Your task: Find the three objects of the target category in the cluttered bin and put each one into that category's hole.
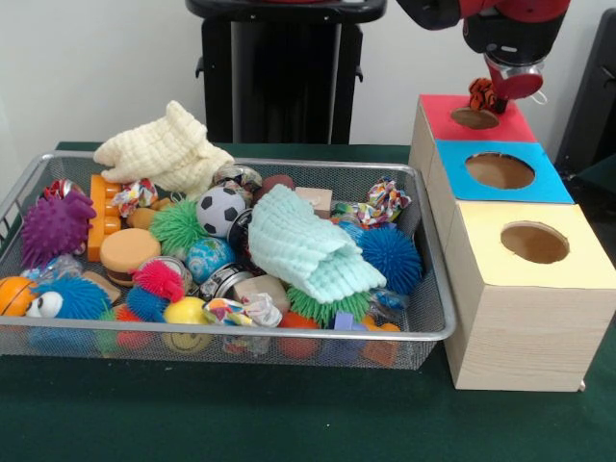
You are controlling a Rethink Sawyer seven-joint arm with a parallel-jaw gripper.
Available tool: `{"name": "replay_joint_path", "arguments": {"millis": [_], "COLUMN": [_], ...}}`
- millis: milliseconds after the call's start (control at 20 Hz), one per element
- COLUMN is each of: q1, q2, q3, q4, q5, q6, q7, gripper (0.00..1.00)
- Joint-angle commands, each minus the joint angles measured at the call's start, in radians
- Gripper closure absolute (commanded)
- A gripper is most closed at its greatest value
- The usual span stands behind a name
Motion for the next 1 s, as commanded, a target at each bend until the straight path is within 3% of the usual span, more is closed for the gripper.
{"name": "replay_joint_path", "arguments": {"millis": [50,500,1000], "q1": [0.002,0.031,0.006], "q2": [0.003,-0.02,-0.019], "q3": [-0.024,-0.06,-0.051], "q4": [-0.087,-0.101,-0.105], "q5": [-0.122,-0.204,-0.238], "q6": [-0.144,-0.13,-0.187], "q7": [0.116,0.124,0.122], "gripper": [1.0,1.0,1.0]}}
